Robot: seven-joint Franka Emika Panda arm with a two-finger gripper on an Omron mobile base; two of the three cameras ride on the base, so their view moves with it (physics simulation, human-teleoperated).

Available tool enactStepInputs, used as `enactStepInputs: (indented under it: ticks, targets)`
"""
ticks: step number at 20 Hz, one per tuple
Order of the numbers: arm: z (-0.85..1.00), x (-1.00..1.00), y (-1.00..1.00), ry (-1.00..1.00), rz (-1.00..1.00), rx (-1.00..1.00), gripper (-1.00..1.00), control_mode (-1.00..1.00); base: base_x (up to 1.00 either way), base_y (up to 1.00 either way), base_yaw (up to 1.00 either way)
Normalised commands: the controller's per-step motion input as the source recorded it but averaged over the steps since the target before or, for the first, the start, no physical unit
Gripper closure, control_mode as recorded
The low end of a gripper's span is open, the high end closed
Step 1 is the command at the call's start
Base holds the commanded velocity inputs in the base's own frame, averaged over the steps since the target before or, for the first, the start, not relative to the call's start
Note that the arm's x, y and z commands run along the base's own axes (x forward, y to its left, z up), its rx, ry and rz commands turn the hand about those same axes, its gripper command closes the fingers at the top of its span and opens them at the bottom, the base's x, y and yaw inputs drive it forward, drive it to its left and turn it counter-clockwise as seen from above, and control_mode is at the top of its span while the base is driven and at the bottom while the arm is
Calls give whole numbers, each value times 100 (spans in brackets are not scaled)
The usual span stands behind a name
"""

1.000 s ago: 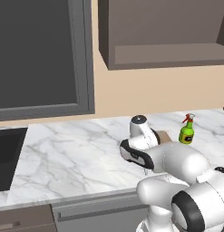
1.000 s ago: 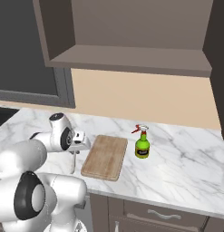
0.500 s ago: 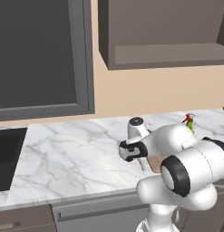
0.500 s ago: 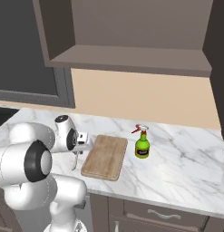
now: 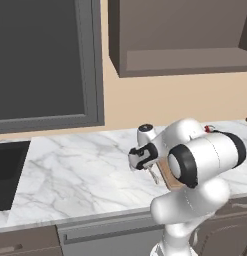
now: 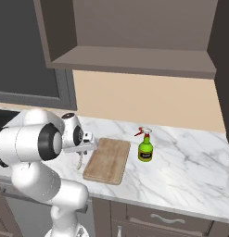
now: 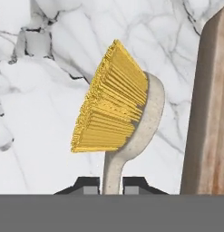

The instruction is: Grab the spray bottle from the cabinet, then place it next to the cutting board for sanitizing. Then grab the dish brush from the countertop next to the sink and place it next to the cutting board.

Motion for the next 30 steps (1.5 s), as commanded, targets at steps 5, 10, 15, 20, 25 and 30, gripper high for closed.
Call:
enactStepInputs:
  ticks: [5, 10, 15, 20, 25, 30]
  targets:
    - [0, 21, 0, 0, 0, 0, -100, -100, 0, 0, 0]
    - [26, -12, 0, -7, -1, 0, -100, -100, 0, 0, 0]
    - [50, -47, 0, -16, -7, 0, -100, -100, 0, 0, 0]
    - [52, -56, 0, -17, -6, 0, -100, -100, 0, 0, 0]
    - [58, -57, -4, -14, -6, 0, -100, -100, 0, 0, 0]
    - [60, -62, -8, -7, -6, 0, -100, -100, 0, 0, 0]
